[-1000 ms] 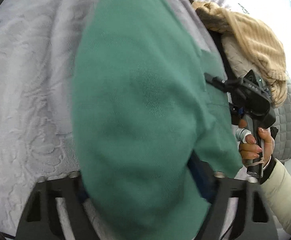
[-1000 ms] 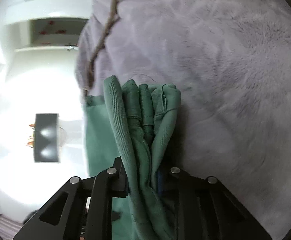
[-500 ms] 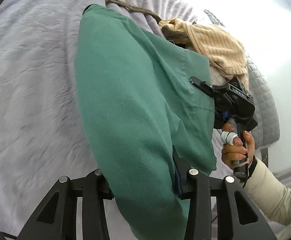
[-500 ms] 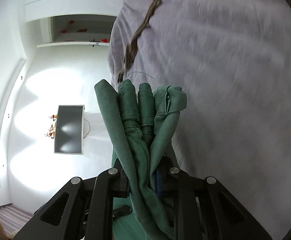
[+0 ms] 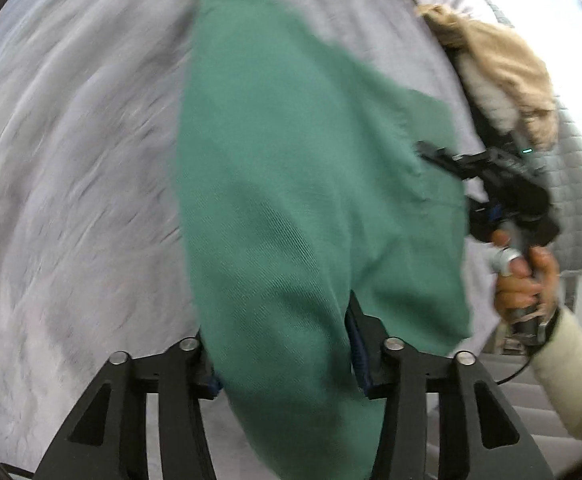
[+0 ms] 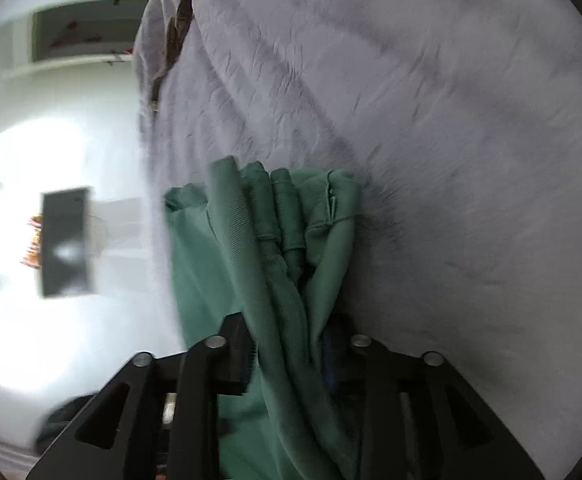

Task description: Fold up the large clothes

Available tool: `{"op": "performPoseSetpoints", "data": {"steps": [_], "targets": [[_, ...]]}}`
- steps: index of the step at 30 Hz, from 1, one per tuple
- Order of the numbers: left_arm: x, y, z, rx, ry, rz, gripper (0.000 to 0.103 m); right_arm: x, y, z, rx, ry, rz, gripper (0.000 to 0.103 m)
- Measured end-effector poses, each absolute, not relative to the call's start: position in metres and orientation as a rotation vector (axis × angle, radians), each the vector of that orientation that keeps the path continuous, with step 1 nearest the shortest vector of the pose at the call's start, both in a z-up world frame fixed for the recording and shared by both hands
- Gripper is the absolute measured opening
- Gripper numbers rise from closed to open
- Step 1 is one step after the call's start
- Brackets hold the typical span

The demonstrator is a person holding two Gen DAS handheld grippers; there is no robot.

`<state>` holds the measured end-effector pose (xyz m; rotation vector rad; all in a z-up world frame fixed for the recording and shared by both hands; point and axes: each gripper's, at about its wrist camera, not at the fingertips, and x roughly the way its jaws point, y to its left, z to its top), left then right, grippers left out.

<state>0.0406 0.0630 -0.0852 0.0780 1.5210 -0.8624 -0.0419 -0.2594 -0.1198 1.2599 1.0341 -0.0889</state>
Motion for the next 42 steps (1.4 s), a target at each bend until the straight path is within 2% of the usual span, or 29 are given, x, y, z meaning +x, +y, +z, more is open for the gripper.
{"op": "performPoseSetpoints", "data": {"steps": [5,8,9,10,11,15,20,21,22,27,30,36,42], "targets": [[0.039,0.078,-0.059,0.116,1.478,-0.926,0.050,-0.045,-0.258,-0.068,0.999,1.029,-0.185,0.039],[0.049,0.087,-0.041,0.112,1.436,-0.930,0.050,-0.029,-0.258,-0.069,0.965,1.053,-0.165,0.039],[0.055,0.094,-0.037,0.106,1.412,-0.931,0.050,-0.021,-0.259,-0.075,0.958,1.080,-0.166,0.034],[0.060,0.089,-0.031,0.102,1.381,-0.929,0.050,-0.017,-0.258,-0.079,0.947,1.097,-0.171,0.011],[0.066,0.086,-0.025,0.099,1.348,-0.921,0.050,-0.011,-0.258,-0.082,0.915,1.113,-0.192,0.010],[0.090,0.059,-0.026,0.110,1.280,-0.837,0.050,0.005,-0.262,-0.097,0.829,1.140,-0.244,0.009],[0.094,0.009,-0.068,0.248,1.221,-0.733,0.051,-0.007,-0.274,-0.131,0.847,1.168,-0.245,0.010],[0.093,0.006,-0.073,0.268,1.206,-0.721,0.060,-0.010,-0.275,-0.132,0.856,1.157,-0.235,0.010],[0.093,0.003,-0.075,0.275,1.197,-0.715,0.063,-0.013,-0.277,-0.132,0.874,1.148,-0.234,0.010],[0.098,0.011,-0.074,0.237,1.247,-0.672,0.065,-0.042,-0.286,-0.107,0.969,1.133,-0.295,0.011],[0.089,0.024,-0.061,0.298,1.212,-0.654,0.065,-0.066,-0.277,-0.084,0.965,1.125,-0.300,0.011],[0.045,0.051,-0.037,0.345,1.227,-0.669,0.065,-0.106,-0.235,-0.058,0.907,1.179,-0.297,0.011],[0.003,0.071,-0.046,0.342,1.323,-0.665,0.065,-0.133,-0.211,-0.044,0.926,1.190,-0.285,0.011]]}}
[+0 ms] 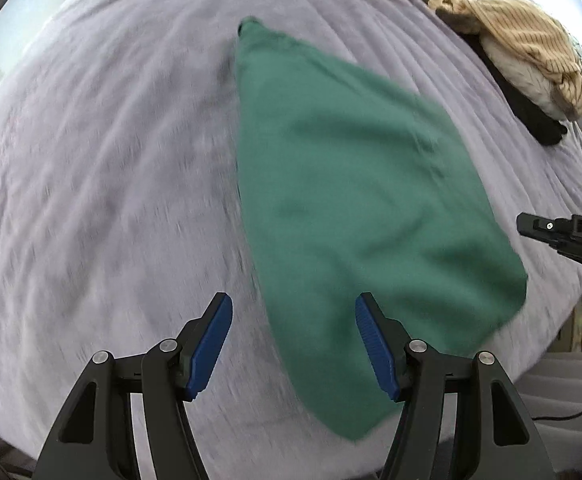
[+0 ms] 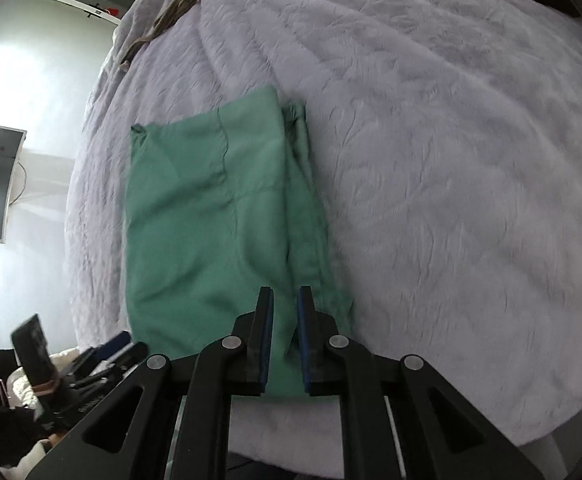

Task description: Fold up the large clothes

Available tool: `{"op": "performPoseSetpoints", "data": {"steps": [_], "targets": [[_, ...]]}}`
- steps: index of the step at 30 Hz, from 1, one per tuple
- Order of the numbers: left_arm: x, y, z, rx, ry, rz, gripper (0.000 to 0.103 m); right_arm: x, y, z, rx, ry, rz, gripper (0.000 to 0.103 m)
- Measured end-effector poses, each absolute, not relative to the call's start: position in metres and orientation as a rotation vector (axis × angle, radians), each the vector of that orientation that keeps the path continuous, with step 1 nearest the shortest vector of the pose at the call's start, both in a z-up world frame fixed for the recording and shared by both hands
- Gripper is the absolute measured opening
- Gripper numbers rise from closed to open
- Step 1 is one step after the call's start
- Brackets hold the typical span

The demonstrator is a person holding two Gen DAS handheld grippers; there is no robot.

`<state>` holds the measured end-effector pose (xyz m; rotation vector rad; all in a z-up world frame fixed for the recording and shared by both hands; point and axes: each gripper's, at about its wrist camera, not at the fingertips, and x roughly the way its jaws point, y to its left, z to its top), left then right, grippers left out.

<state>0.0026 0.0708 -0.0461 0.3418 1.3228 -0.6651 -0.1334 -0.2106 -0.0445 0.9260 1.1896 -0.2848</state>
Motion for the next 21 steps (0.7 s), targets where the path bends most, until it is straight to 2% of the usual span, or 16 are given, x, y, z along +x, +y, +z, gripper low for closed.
{"op": "performPoseSetpoints", "data": {"steps": [5,7,9,10,11,12,13,14,15,16,21], "targets": [[-0.022,0.084,-0.057,0.354,1.349,-0.658,0.065,-0.137,-0.197,-0.042,0.928,1.209,-0.254,0.013],[-0.026,0.085,-0.062,0.383,1.331,-0.663,0.066,-0.136,-0.191,-0.039,0.898,1.227,-0.246,0.020],[-0.029,0.086,-0.066,0.402,1.327,-0.660,0.066,-0.134,-0.186,-0.038,0.835,1.245,-0.253,0.034],[-0.030,0.088,-0.067,0.399,1.328,-0.660,0.066,-0.133,-0.184,-0.038,0.818,1.246,-0.253,0.047],[-0.030,0.088,-0.068,0.396,1.329,-0.660,0.067,-0.133,-0.183,-0.039,0.809,1.244,-0.243,0.051],[-0.029,0.089,-0.068,0.398,1.324,-0.651,0.073,-0.132,-0.182,-0.041,0.808,1.251,-0.234,0.051],[-0.029,0.089,-0.068,0.400,1.320,-0.641,0.075,-0.131,-0.182,-0.046,0.808,1.265,-0.227,0.051],[-0.029,0.091,-0.068,0.391,1.324,-0.640,0.075,-0.130,-0.181,-0.051,0.807,1.285,-0.223,0.041],[-0.028,0.091,-0.068,0.385,1.328,-0.640,0.075,-0.129,-0.181,-0.059,0.810,1.312,-0.225,0.026],[-0.028,0.092,-0.068,0.376,1.334,-0.638,0.075,-0.130,-0.181,-0.063,0.817,1.327,-0.230,0.007],[-0.029,0.098,-0.068,0.370,1.338,-0.640,0.075,-0.144,-0.195,-0.096,0.925,1.353,-0.303,0.007]]}}
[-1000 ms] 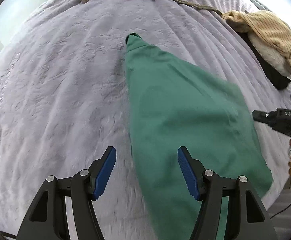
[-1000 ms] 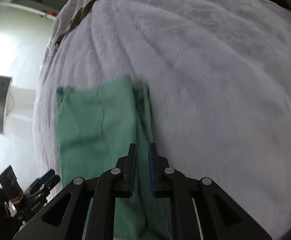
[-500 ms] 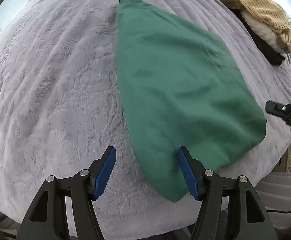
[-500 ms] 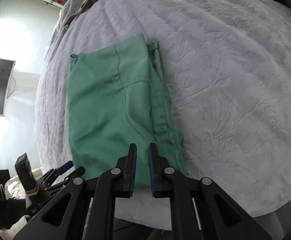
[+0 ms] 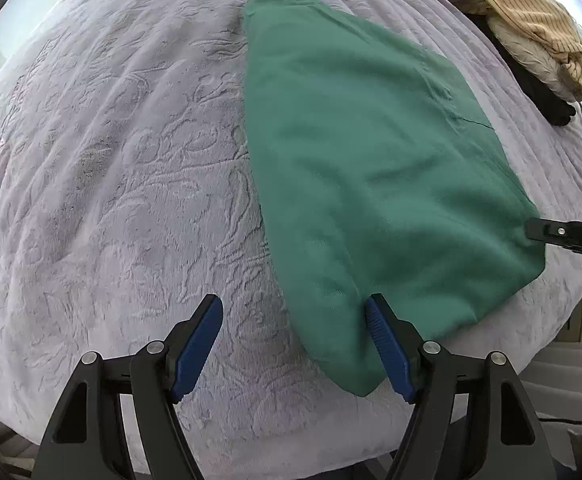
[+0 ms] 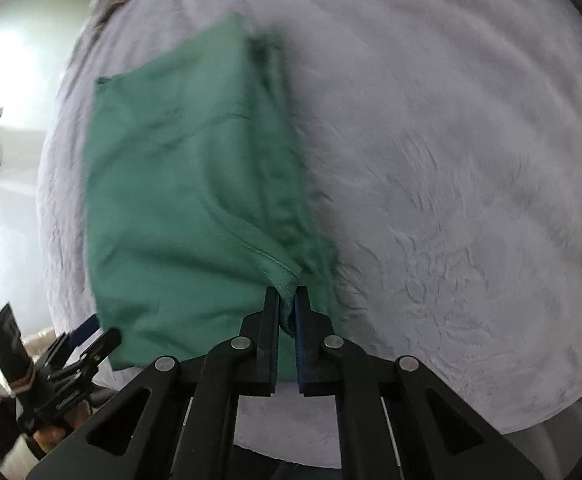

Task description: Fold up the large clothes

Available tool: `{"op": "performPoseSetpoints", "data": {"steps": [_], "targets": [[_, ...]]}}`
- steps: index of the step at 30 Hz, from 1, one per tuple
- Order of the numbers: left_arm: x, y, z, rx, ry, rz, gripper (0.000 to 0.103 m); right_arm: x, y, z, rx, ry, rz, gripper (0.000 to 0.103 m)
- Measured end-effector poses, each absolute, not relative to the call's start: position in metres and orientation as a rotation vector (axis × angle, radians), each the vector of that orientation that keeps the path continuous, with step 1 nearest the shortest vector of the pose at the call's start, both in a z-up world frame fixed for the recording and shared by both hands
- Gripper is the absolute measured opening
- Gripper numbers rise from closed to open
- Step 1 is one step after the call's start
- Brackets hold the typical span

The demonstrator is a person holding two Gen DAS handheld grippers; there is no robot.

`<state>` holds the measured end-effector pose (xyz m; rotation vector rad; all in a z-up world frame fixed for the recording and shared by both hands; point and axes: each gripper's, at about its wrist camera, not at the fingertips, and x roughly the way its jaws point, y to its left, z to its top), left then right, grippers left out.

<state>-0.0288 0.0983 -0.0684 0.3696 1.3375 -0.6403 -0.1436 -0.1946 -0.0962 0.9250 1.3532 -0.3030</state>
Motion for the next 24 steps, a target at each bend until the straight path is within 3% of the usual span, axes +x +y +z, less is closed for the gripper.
{"op": "performPoseSetpoints", "data": {"steps": [5,7,24], "targets": [[-0.027,0.098,-0.072,0.361,1.351,-0.640,0.075,-0.147,-0.189,-0.123,0.878,1.405,-0.317,0.005],[-0.028,0.099,-0.074,0.367,1.347,-0.636,0.082,-0.148,-0.188,-0.123,0.871,1.403,-0.318,0.005],[-0.030,0.103,-0.085,0.327,1.360,-0.604,0.084,-0.166,-0.181,-0.068,0.809,1.403,-0.387,0.005]]}}
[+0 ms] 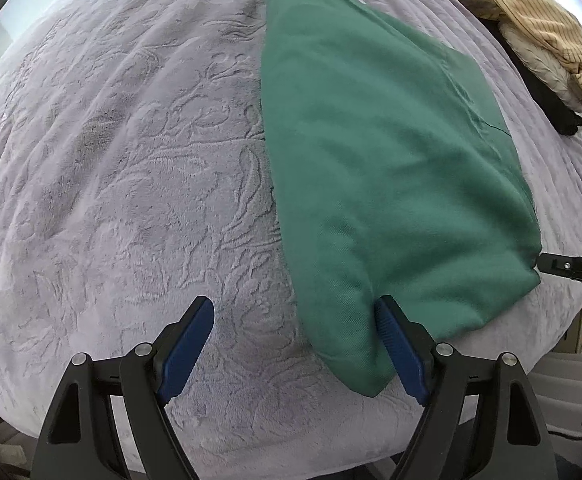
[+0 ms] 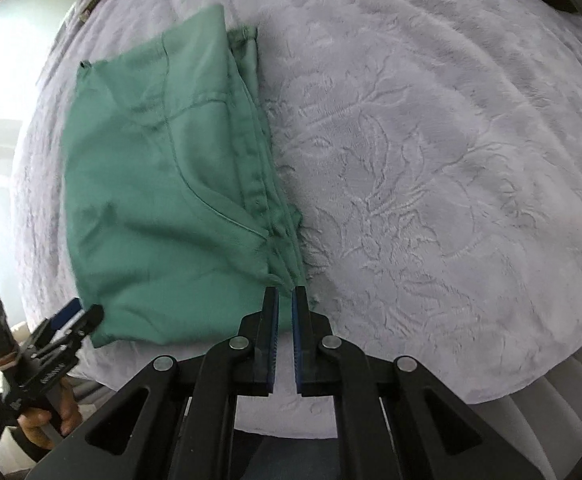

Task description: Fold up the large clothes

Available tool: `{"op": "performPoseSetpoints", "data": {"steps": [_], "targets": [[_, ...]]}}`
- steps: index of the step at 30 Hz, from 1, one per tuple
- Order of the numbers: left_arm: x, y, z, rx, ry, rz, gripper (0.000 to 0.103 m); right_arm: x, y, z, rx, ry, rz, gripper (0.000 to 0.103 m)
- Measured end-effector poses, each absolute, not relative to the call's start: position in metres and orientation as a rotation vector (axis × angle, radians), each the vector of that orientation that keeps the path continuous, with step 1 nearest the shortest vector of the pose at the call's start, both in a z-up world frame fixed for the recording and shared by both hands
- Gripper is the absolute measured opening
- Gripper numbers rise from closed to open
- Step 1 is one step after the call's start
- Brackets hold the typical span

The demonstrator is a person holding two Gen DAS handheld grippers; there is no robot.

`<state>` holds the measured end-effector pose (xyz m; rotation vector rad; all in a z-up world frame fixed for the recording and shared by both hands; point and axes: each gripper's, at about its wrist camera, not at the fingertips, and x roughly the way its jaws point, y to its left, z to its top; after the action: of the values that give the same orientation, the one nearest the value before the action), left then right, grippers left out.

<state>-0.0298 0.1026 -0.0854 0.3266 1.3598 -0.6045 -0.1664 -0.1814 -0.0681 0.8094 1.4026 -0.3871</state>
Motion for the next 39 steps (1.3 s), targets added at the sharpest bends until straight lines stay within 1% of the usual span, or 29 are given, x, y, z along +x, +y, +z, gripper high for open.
{"op": "performPoseSetpoints", "data": {"steps": [2,3,4,7,8,9,10,11,15,18,19,20,25,29,33,34,39], "targets": [[-0.029,0.104,-0.085,0.332,1.358,-0.605,0.084,-0.167,-0.182,-0.061,0.822,1.374,-0.383,0.005],[-0.029,0.104,-0.085,0.336,1.358,-0.604,0.084,-0.165,-0.183,-0.056,0.832,1.351,-0.378,0.008],[-0.029,0.103,-0.084,0.339,1.361,-0.600,0.084,-0.162,-0.183,-0.052,0.837,1.334,-0.373,0.012],[-0.025,0.099,-0.075,0.344,1.382,-0.583,0.084,-0.145,-0.188,-0.043,0.828,1.294,-0.364,0.013],[-0.023,0.098,-0.071,0.350,1.379,-0.578,0.084,-0.140,-0.194,-0.039,0.829,1.287,-0.359,0.019],[-0.022,0.097,-0.067,0.356,1.369,-0.572,0.084,-0.133,-0.197,-0.038,0.829,1.279,-0.357,0.022],[-0.020,0.097,-0.062,0.360,1.357,-0.570,0.084,-0.127,-0.200,-0.037,0.831,1.272,-0.360,0.029],[-0.018,0.096,-0.058,0.363,1.344,-0.567,0.084,-0.120,-0.199,-0.036,0.834,1.263,-0.362,0.030],[-0.005,0.094,-0.046,0.364,1.324,-0.541,0.084,-0.104,-0.205,-0.043,0.788,1.272,-0.378,0.030],[0.003,0.090,-0.042,0.363,1.316,-0.519,0.084,-0.085,-0.214,-0.065,0.796,1.321,-0.389,0.030],[0.006,0.088,-0.041,0.361,1.318,-0.514,0.084,-0.080,-0.216,-0.073,0.788,1.346,-0.397,0.029],[0.008,0.086,-0.041,0.358,1.320,-0.511,0.084,-0.077,-0.218,-0.080,0.766,1.369,-0.413,0.025],[0.009,0.078,-0.043,0.350,1.331,-0.505,0.084,-0.071,-0.227,-0.108,0.725,1.428,-0.407,0.025],[0.006,0.073,-0.045,0.354,1.341,-0.503,0.084,-0.078,-0.226,-0.093,0.727,1.410,-0.408,0.025],[0.006,0.073,-0.045,0.360,1.343,-0.496,0.084,-0.103,-0.220,-0.066,0.712,1.377,-0.392,0.025],[0.006,0.073,-0.045,0.360,1.346,-0.494,0.084,-0.111,-0.218,-0.062,0.722,1.368,-0.392,0.029],[0.005,0.074,-0.043,0.367,1.345,-0.500,0.084,-0.141,-0.216,-0.050,0.771,1.362,-0.428,0.029]]}}
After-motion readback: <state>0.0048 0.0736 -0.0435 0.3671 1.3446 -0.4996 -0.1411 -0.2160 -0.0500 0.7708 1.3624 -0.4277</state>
